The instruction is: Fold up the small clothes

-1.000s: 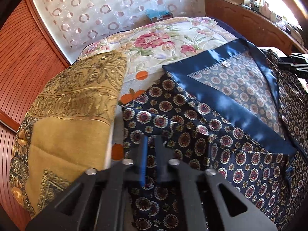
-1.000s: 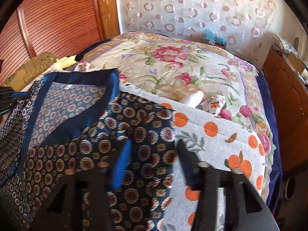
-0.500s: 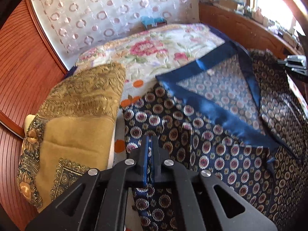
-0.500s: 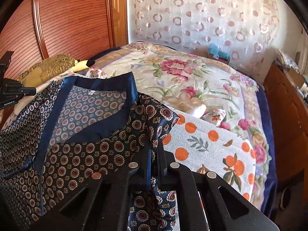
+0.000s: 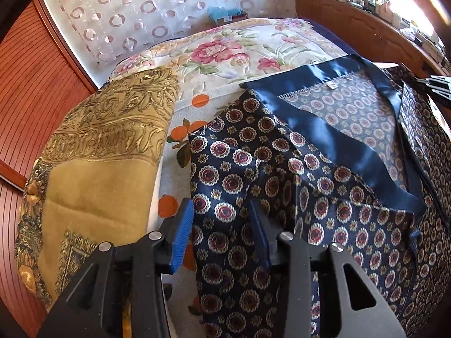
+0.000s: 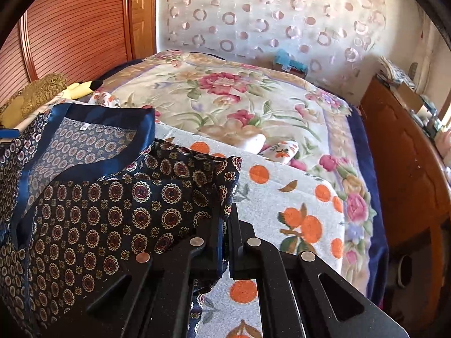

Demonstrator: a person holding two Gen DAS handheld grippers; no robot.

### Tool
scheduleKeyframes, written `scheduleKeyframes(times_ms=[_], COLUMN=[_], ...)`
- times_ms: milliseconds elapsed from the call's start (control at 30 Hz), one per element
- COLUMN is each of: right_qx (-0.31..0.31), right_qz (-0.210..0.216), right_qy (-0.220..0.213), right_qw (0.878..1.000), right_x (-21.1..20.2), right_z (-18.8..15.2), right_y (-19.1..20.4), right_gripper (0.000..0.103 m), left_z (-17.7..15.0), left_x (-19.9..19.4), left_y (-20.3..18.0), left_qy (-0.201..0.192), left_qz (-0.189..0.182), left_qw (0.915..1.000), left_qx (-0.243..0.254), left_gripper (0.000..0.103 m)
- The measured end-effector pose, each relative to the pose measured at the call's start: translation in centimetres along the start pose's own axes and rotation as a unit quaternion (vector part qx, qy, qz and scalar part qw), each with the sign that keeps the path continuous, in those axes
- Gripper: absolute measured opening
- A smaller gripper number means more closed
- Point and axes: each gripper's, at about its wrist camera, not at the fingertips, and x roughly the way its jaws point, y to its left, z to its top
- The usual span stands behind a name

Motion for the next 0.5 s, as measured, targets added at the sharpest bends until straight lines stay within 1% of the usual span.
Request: scheduleKeyframes(times_ms=[67,167,267,367,400,500], right_qx=[0.005,0.010,0.001,-0.005,-0.006,-0.007], right_qz=[0.017,0.045,0.072,0.078,0.080,0.082], right_qy=[-0.002,-0.015,-0.030,-0.037,-0.038,-0.039], right_qw=[1.000,0.999,0.997,0.996,0.996,0.996], right_x=[0.0,-0.3,-1.0,-1.2,-1.3,-1.3], right_z=[0.1,-0.1,-0.3,-0.4,-0.4,-0.5], right_y=[0.4,0.0,0.0,0.0,0.0,-0.3], right_gripper=[0.002,0.002,0.002,0.003,0.005,0.006], left_z=[0.2,0.2,0.1,0.1,0.1,0.0], left_x=[0.2,0.3,0.4,0.5,0.6,0.5], left_y=[0.3,0.9,0.9,1.0,1.0,0.5], left_qy=[-0.003,-0.007,-0.010,-0.009,-0.009,-0.011], left_qz=[-0.004,-0.013,-0.017,-0.023,-0.027,-0.031], left_qw=[0.9999,0.9993,0.9989,0.9984,0.9984,0.9987], left_qx=[-0.011,-0.033,-0.043,-0.050,-0.049,-0.040], left_gripper=[0.042,0.041,0.036,0.022,0.016,0.007])
